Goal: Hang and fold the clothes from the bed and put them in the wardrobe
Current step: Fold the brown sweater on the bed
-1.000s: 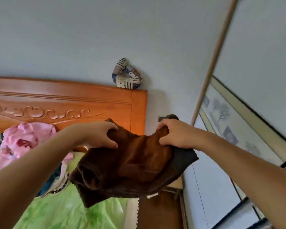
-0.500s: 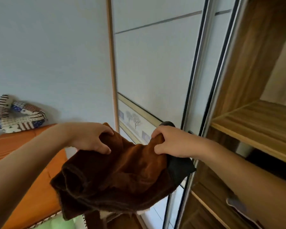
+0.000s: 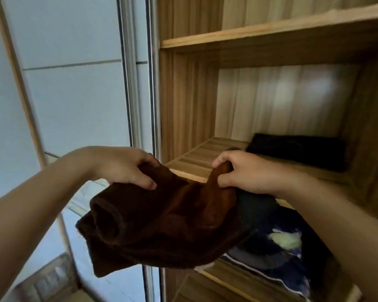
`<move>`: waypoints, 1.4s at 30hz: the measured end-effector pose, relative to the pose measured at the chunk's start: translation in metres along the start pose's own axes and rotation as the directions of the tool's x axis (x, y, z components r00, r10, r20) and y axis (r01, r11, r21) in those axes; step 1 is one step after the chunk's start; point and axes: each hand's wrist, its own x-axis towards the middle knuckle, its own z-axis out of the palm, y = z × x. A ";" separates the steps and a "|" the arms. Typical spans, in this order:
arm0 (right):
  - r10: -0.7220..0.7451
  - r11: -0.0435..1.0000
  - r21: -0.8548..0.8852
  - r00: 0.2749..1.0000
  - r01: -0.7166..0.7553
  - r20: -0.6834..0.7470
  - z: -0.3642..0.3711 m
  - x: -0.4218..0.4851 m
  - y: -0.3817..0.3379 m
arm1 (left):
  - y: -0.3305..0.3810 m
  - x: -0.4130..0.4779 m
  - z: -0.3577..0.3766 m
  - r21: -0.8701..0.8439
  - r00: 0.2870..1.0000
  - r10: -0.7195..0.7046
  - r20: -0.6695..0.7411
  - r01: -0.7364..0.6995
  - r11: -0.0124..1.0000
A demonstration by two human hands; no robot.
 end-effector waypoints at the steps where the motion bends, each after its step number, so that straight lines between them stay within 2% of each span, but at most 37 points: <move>1: 0.020 1.000 -0.004 0.999 -0.020 -0.028 -0.012 -0.007 0.006 | 0.014 0.008 0.000 0.007 1.000 0.027 0.003 -0.027 1.000; 11: 0.187 0.978 -0.047 0.955 -0.203 -0.232 -0.120 -0.009 0.074 | 0.123 0.124 -0.011 -0.156 0.984 0.158 0.079 -0.144 0.977; 17: 0.308 0.934 -0.084 0.900 -0.349 -0.309 -0.158 0.024 0.124 | 0.167 0.217 -0.009 -0.123 0.968 0.234 0.093 -0.222 0.967; 22: 0.437 0.866 -0.055 0.805 -0.497 -0.402 -0.196 0.054 0.172 | 0.195 0.297 -0.020 -0.089 0.954 0.290 0.080 -0.282 0.955; 28: 0.493 0.797 -0.031 0.678 -0.604 -0.545 -0.232 0.099 0.223 | 0.220 0.397 -0.023 -0.320 0.941 0.330 0.080 -0.290 0.902; 32: 0.508 0.766 -0.011 0.616 -0.642 -0.602 -0.258 0.129 0.251 | 0.237 0.458 -0.015 -0.426 0.916 0.401 -0.013 -0.368 0.827; 34: 0.544 0.715 -0.058 0.606 -0.697 -0.580 -0.258 0.139 0.270 | 0.241 0.484 0.001 -0.450 0.913 0.404 -0.055 -0.384 0.806; 35: 0.563 0.670 -0.112 0.601 -0.734 -0.567 -0.252 0.143 0.281 | 0.240 0.496 0.012 -0.413 0.916 0.398 -0.051 -0.382 0.826; 37: 0.586 0.563 -0.240 0.586 -0.791 -0.559 -0.232 0.152 0.303 | 0.233 0.514 0.038 -0.200 0.928 0.372 -0.032 -0.371 0.907; 39: 0.583 0.480 -0.388 0.616 -0.787 -0.530 -0.212 0.161 0.314 | 0.227 0.526 0.052 -0.082 0.933 0.356 -0.058 -0.360 0.929; 40: 0.551 0.463 -0.436 0.636 -0.772 -0.540 -0.204 0.166 0.317 | 0.227 0.529 0.055 -0.071 0.923 0.372 -0.094 -0.379 0.923; 42: 0.480 0.500 -0.436 0.658 -0.749 -0.580 -0.197 0.175 0.328 | 0.232 0.529 0.052 -0.013 0.874 0.452 -0.181 -0.461 0.887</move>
